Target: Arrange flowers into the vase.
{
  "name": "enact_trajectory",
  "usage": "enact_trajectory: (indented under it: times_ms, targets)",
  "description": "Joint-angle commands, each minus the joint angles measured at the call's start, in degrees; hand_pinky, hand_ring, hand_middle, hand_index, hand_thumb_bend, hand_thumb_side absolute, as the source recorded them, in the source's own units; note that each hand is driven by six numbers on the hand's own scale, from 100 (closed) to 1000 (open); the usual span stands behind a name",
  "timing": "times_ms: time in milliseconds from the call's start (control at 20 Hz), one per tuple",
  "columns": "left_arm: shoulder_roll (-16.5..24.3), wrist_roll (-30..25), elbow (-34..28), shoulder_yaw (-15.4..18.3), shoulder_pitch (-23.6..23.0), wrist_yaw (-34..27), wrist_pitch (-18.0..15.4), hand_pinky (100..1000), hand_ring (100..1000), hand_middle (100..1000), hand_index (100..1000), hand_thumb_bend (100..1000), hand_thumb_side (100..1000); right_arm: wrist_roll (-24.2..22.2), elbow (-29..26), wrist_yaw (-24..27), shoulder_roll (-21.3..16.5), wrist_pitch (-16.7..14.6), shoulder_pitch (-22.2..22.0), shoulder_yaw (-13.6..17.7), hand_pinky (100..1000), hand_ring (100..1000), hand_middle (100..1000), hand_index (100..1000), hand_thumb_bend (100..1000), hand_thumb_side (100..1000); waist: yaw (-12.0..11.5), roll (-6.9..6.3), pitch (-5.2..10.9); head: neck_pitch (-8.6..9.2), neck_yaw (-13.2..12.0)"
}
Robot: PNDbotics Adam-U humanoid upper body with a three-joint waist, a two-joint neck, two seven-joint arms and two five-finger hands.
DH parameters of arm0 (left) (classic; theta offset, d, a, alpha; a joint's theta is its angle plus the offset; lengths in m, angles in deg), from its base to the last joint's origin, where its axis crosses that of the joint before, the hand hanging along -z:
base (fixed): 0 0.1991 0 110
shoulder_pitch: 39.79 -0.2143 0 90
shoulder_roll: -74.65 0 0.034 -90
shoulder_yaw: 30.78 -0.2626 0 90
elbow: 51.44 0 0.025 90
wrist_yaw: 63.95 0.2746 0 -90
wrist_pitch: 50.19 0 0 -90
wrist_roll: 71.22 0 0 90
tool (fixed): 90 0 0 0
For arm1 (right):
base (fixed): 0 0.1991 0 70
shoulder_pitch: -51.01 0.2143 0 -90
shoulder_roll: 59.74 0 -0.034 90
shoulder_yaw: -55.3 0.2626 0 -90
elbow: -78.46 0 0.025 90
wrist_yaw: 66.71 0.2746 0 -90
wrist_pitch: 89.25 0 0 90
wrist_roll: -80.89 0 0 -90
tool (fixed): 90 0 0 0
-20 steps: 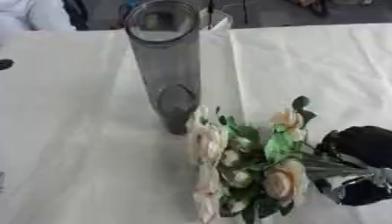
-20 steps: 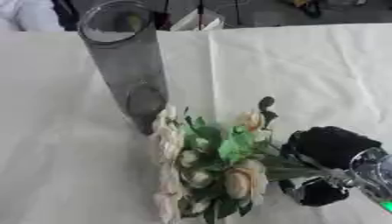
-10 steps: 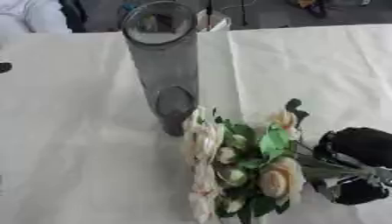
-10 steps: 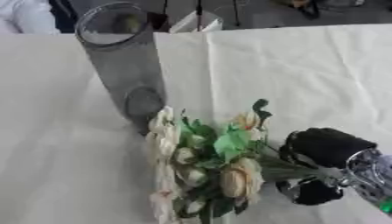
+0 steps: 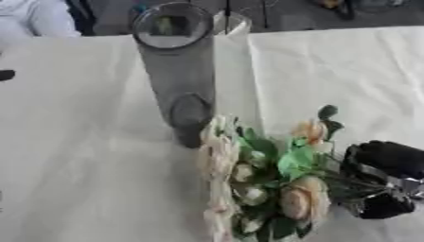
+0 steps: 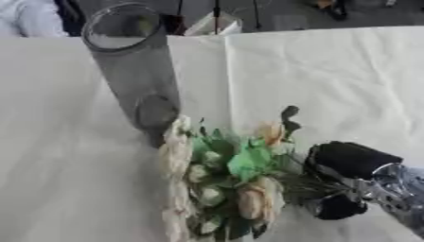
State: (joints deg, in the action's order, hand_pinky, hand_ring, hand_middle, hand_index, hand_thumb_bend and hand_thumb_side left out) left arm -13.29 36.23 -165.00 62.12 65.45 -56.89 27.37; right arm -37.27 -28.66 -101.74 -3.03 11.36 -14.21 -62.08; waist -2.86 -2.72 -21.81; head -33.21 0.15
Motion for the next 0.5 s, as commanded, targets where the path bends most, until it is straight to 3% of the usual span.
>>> enact_trajectory:
  times_ms: [50, 150, 350, 500]
  targets:
    - [0.5, -0.3, -1.0, 0.0, 0.7, 0.1, -0.1, 722, 859, 815, 902, 100, 1000, 3.1, 2.4, 4.2, -0.5, -1.4, 0.6, 1.0, 131, 161, 173, 290, 100, 378, -0.3, -0.79, -0.08, 0.56, 0.2]
    - [0.5, -0.3, -1.0, 0.0, 0.7, 0.1, -0.1, 720, 857, 812, 899, 100, 1000, 4.8, 3.7, 5.9, -0.3, -2.6, 0.6, 1.1, 100, 106, 120, 238, 100, 395, -0.4, -0.82, -0.15, 0.60, 0.2]
    - [0.4, -0.5, -1.0, -0.1, 0.8, 0.1, 0.0, 719, 855, 809, 892, 100, 1000, 7.6, 6.0, 7.8, 0.0, -4.2, 0.9, 1.3, 100, 100, 100, 187, 100, 389, -0.4, -0.84, -0.25, 0.69, 0.1]
    - [0.4, -0.6, -1.0, -0.1, 0.8, 0.2, 0.0, 716, 851, 804, 885, 100, 1000, 9.2, 6.9, 8.1, 0.2, -5.4, 1.1, 1.7, 100, 100, 100, 134, 100, 438, -0.4, -0.89, -0.23, 0.83, 0.1]
